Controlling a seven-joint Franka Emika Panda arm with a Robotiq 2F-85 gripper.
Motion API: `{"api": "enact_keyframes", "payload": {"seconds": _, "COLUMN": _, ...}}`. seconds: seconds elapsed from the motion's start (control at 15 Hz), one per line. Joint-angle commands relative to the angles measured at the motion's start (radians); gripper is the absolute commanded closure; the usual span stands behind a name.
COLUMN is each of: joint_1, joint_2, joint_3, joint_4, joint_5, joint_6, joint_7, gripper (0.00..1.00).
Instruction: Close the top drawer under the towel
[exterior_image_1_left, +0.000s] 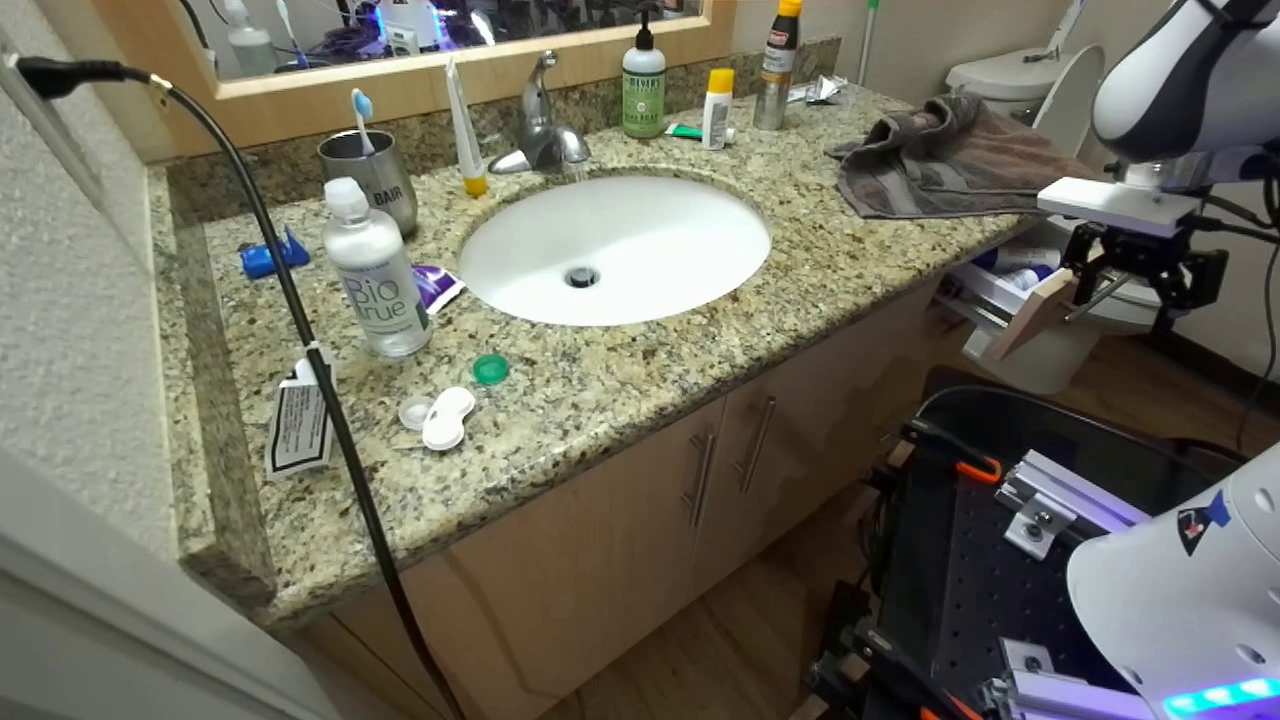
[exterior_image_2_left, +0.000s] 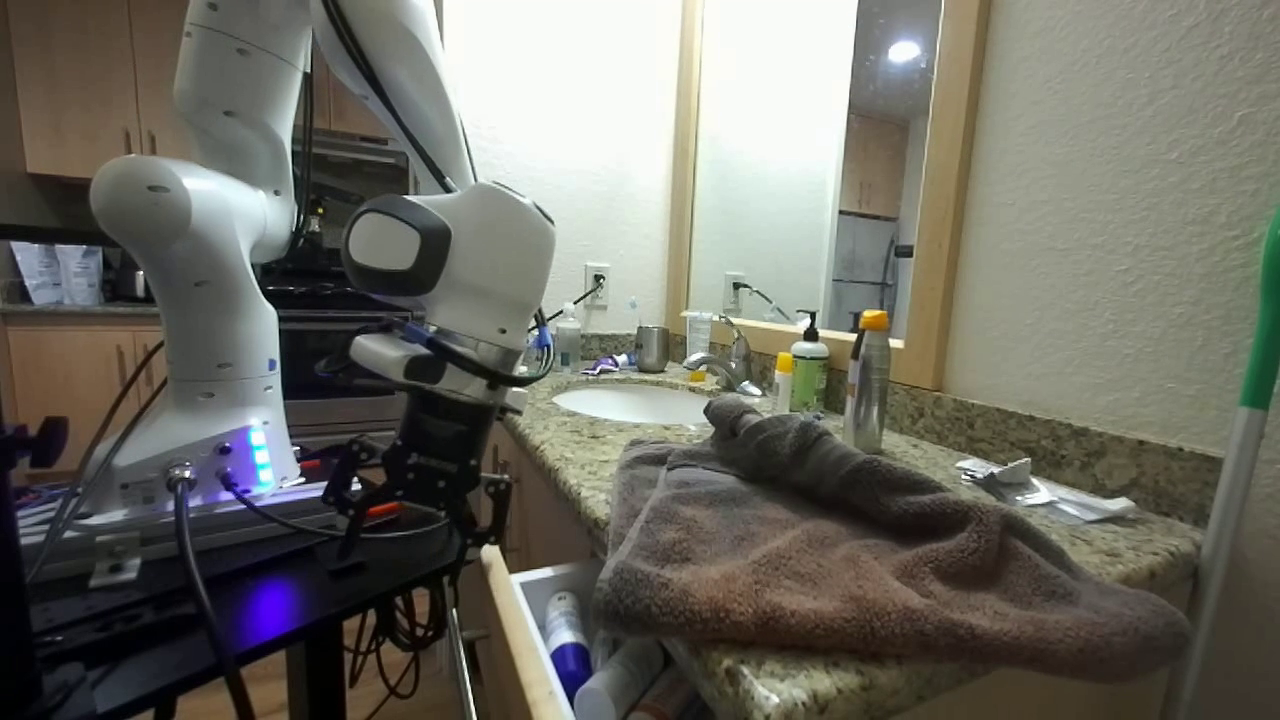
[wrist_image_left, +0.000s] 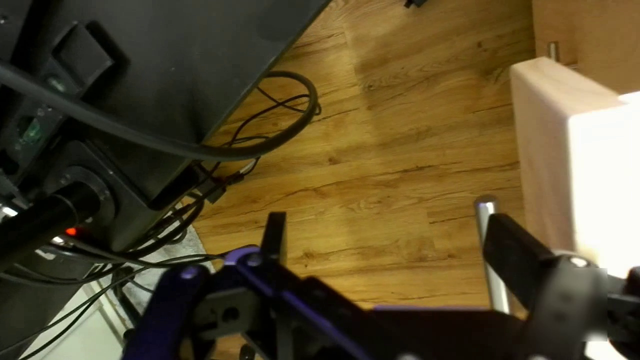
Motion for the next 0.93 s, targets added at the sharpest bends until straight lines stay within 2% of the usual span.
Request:
{"api": "enact_keyframes", "payload": {"seconds": 0.0, "joint_1": 0.067, "joint_2": 0.029, "joint_3": -0.019, "joint_4": -0.019, "joint_5": 0.108, "joint_6": 0.095, "joint_7": -0.002, "gripper": 0.0}}
{"api": "enact_keyframes", "payload": {"seconds": 0.4, "joint_1": 0.104, "joint_2": 0.132, "joint_3": -0.006, "joint_4": 0.002, "joint_5": 0.319, "joint_6": 0.114, "joint_7": -0.071, "gripper": 0.0}}
{"api": "enact_keyframes", "payload": {"seconds": 0.6, "joint_1": 0.118, "joint_2": 0.149, "joint_3": -0.024, "joint_4": -0.006, "joint_5": 0.41, "joint_6": 0.122, "joint_7": -0.03, "gripper": 0.0}}
{"api": "enact_keyframes", "payload": {"seconds": 0.87, "joint_1": 0.119, "joint_2": 0.206, "joint_3": -0.025, "joint_4": 0.006, "joint_5": 0.589, "joint_6": 0.11, "joint_7": 0.059, "gripper": 0.0}}
